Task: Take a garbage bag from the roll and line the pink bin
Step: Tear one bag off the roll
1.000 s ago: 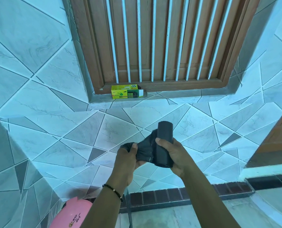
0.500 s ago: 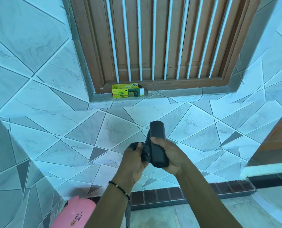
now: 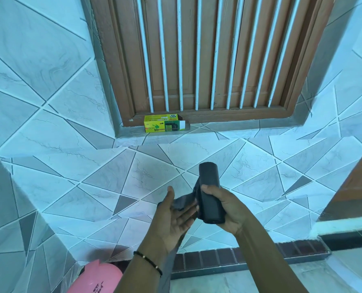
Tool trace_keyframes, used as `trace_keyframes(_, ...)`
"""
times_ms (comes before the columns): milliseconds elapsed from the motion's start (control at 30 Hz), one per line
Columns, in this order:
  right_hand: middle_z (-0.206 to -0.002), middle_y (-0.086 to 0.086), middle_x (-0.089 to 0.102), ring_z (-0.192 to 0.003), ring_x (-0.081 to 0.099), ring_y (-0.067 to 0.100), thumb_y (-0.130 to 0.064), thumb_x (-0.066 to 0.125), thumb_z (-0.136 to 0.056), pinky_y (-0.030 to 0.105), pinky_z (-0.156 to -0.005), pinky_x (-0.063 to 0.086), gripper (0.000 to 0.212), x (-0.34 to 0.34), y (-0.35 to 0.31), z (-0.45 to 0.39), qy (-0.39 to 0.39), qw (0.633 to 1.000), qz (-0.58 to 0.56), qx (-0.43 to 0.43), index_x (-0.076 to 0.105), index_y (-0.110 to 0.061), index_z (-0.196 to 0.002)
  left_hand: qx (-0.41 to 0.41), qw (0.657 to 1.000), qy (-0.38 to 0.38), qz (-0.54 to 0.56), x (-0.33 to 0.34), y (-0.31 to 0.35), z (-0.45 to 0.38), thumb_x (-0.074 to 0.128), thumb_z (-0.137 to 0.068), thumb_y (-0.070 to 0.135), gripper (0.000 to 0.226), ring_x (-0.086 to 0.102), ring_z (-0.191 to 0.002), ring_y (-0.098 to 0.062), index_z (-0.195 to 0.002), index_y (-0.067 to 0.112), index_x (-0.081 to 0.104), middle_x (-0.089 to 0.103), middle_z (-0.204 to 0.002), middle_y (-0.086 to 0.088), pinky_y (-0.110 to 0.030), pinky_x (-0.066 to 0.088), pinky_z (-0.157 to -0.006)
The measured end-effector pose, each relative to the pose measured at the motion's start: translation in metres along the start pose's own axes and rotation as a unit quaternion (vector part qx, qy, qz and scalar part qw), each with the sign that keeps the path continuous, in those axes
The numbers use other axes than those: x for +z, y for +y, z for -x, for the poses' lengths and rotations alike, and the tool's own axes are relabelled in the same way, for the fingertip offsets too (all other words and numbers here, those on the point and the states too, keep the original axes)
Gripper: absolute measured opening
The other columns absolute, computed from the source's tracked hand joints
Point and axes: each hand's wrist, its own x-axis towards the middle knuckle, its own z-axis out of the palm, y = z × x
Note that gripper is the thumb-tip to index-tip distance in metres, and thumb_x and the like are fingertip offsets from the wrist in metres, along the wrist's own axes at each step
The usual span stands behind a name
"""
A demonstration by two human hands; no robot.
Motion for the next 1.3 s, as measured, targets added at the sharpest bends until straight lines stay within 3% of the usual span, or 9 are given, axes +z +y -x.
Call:
trace_keyframes(133,-0.072,0.015,0.063,-0.056,0.061,0.023,-0.013,0.066,-0.073,0.029,-0.052,0.053,0.025,0.001,0.002,0.002,-0.047,0.999,-0.005,-0.005,0.056,-0.001,-0.092,-0.105,0.989,-0.049,0.090,0.004,-0.006,0.004,0.055,-0.074,0.068,0.063,0.064,-0.101,-0.032,-0.085,0.008,0.072,0.074,-0.094,-0.014,-0.045,0.039,-0.104)
trace_keyframes(333,-0.076,0.011,0.065,-0.063,0.062,0.021,-0.021,0.068,-0.073,0.029,-0.056,0.055,0.025,-0.006,0.003,0.002,-0.021,1.000,-0.004,-0.002,0.064,-0.005,-0.091,-0.042,0.981,-0.034,0.186,0.006,-0.002,-0.004,0.050,-0.094,0.021,0.020,0.071,-0.059,-0.025,-0.091,0.004,0.061,0.073,-0.071,-0.014,-0.038,0.059,-0.067)
trace_keyframes(600,-0.103,0.019,0.062,-0.091,0.059,0.030,-0.022,0.071,-0.070,0.042,-0.083,0.052,0.053,-0.009,0.013,-0.006,0.037,0.999,0.001,-0.034,0.059,0.004,-0.115,-0.002,0.965,-0.024,0.260,0.002,0.006,-0.012,0.045,-0.096,0.016,0.023,0.071,-0.069,-0.027,-0.089,0.000,0.061,0.068,-0.095,-0.013,-0.035,0.059,-0.053)
trace_keyframes(700,-0.090,0.016,0.065,-0.079,0.062,0.025,-0.022,0.072,-0.067,0.035,-0.070,0.056,0.039,-0.010,0.013,-0.007,0.050,0.998,0.017,-0.029,0.064,0.000,-0.098,0.008,0.967,-0.007,0.255,0.001,0.006,-0.008,0.044,-0.096,0.012,0.020,0.061,-0.083,-0.026,-0.090,0.000,0.059,0.064,-0.094,-0.013,-0.037,0.058,-0.076)
trace_keyframes(800,-0.081,0.011,0.066,-0.073,0.063,0.022,-0.022,0.072,-0.065,0.032,-0.066,0.056,0.031,-0.009,0.012,-0.008,0.052,0.998,0.018,-0.021,0.066,-0.004,-0.088,0.006,0.965,0.006,0.263,0.001,0.005,-0.004,0.043,-0.096,0.010,0.018,0.059,-0.085,-0.026,-0.092,0.000,0.058,0.062,-0.096,-0.013,-0.047,0.043,-0.093)
trace_keyframes(867,-0.081,0.010,0.068,-0.075,0.063,0.023,-0.020,0.073,-0.066,0.034,-0.070,0.054,0.027,-0.008,0.011,-0.007,0.043,0.999,0.013,-0.015,0.067,-0.005,-0.087,0.004,0.960,0.003,0.281,0.002,0.005,-0.003,0.043,-0.097,0.010,0.019,0.059,-0.084,-0.026,-0.091,-0.001,0.058,0.062,-0.094,-0.013,-0.039,0.053,-0.086)
trace_keyframes(967,-0.082,0.010,0.071,-0.076,0.064,0.023,-0.018,0.073,-0.068,0.033,-0.070,0.056,0.022,-0.008,0.010,-0.009,0.024,1.000,-0.010,-0.006,0.069,-0.007,-0.087,0.015,0.955,-0.003,0.296,0.002,0.001,-0.004,0.041,-0.097,0.009,0.022,0.063,-0.080,-0.024,-0.088,0.000,0.059,0.066,-0.090,-0.011,-0.030,0.059,-0.052)
trace_keyframes(1100,-0.085,0.011,0.072,-0.073,0.068,0.022,-0.023,0.067,-0.068,0.033,-0.067,0.058,0.028,-0.009,0.010,-0.011,0.003,0.998,-0.055,-0.007,0.069,-0.007,-0.091,0.028,0.955,-0.034,0.292,0.003,0.002,-0.005,0.043,-0.096,0.010,0.022,0.072,-0.062,-0.024,-0.091,-0.001,0.061,0.074,-0.076,-0.014,-0.033,0.060,-0.054)
trace_keyframes(1300,-0.081,0.012,0.071,-0.068,0.068,0.022,-0.022,0.066,-0.068,0.031,-0.061,0.057,0.028,-0.009,0.013,-0.013,-0.020,0.996,-0.084,-0.015,0.067,-0.005,-0.091,0.028,0.958,-0.048,0.282,-0.002,0.001,-0.014,0.045,-0.095,0.012,0.019,0.073,-0.065,-0.022,-0.096,-0.001,0.060,0.075,-0.078,-0.012,-0.029,0.058,-0.049)
